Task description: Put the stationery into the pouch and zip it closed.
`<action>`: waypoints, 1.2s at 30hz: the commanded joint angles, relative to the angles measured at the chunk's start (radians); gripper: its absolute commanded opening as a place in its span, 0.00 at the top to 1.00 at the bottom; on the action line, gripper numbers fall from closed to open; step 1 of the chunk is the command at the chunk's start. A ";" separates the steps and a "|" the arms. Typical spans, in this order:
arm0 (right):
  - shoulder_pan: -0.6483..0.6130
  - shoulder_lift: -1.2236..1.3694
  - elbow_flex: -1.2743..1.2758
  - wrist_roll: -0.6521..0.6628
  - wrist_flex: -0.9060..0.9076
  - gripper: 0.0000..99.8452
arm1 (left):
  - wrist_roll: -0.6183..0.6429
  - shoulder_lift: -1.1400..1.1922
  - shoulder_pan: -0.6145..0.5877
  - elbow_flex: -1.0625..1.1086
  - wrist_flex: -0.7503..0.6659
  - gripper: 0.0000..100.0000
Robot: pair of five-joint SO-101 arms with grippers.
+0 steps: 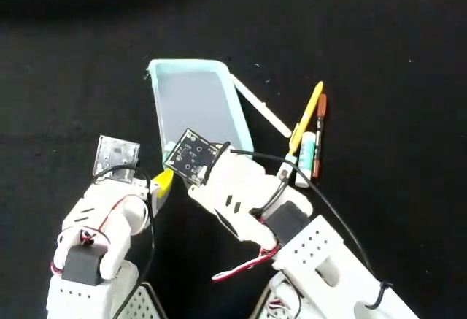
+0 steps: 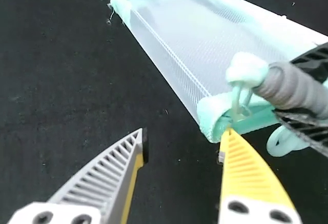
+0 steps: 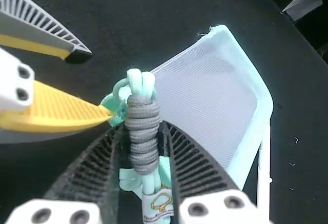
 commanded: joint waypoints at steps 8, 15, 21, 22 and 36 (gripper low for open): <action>0.015 0.001 -0.004 0.000 -0.015 0.99 | -0.012 -0.005 -0.081 -0.015 -0.069 0.79; 0.015 0.001 0.010 0.000 -0.015 0.99 | -0.012 -0.005 -0.079 -0.015 -0.069 0.80; 0.015 0.001 0.013 0.000 -0.015 0.99 | -0.025 -0.005 -0.073 -0.007 -0.114 0.96; 0.015 0.001 0.013 0.000 -0.015 0.99 | -0.026 -0.005 -0.074 -0.007 -0.114 0.96; 0.107 -0.002 0.013 0.000 -0.017 0.99 | -0.028 -0.005 -0.074 -0.004 -0.115 0.96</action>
